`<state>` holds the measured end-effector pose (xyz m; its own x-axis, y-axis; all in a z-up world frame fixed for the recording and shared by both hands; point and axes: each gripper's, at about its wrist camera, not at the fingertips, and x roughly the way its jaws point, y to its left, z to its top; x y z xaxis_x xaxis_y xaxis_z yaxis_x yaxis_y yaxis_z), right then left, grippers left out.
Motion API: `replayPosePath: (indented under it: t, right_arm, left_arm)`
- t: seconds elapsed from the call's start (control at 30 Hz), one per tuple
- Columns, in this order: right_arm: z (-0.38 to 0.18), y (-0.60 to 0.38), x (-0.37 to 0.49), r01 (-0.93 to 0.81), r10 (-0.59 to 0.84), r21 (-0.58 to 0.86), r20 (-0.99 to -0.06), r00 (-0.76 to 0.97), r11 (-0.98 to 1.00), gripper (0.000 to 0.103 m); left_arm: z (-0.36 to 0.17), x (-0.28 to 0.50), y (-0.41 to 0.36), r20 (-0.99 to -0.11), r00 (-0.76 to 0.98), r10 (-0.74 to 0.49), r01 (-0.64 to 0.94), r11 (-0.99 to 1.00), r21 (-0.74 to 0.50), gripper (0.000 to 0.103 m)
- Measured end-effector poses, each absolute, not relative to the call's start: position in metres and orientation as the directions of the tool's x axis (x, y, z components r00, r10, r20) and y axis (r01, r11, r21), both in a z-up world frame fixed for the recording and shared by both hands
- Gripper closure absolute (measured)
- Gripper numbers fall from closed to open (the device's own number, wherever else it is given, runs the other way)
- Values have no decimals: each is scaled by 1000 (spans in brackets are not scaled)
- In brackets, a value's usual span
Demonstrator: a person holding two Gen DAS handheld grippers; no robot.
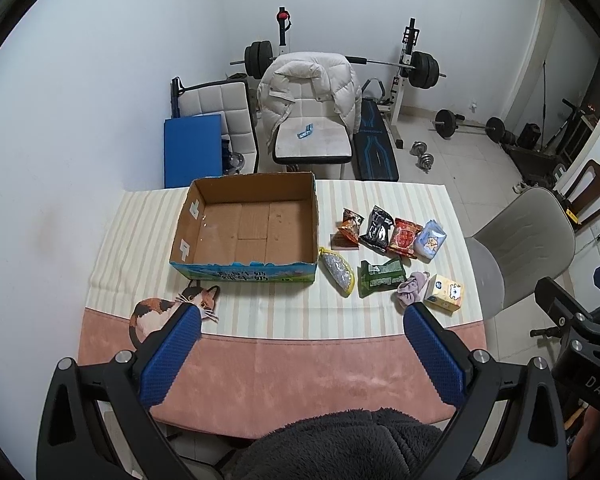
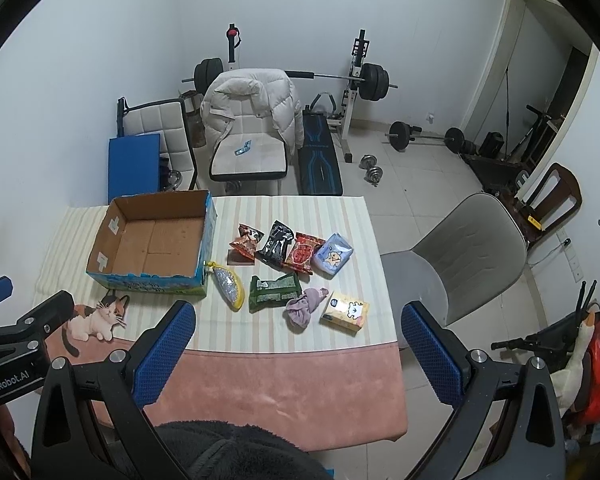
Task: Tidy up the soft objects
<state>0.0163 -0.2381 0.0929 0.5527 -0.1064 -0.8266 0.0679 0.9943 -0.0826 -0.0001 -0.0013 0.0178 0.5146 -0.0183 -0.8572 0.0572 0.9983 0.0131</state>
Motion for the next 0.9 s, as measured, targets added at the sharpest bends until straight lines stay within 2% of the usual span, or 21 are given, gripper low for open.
replayPosePath:
  t: [0.9]
  right_arm:
    - [101,-239,11,53,-99,-84,-799,593,995,0]
  left_arm:
    - [28,-7,6,-833,554,-20,44,999,5,0]
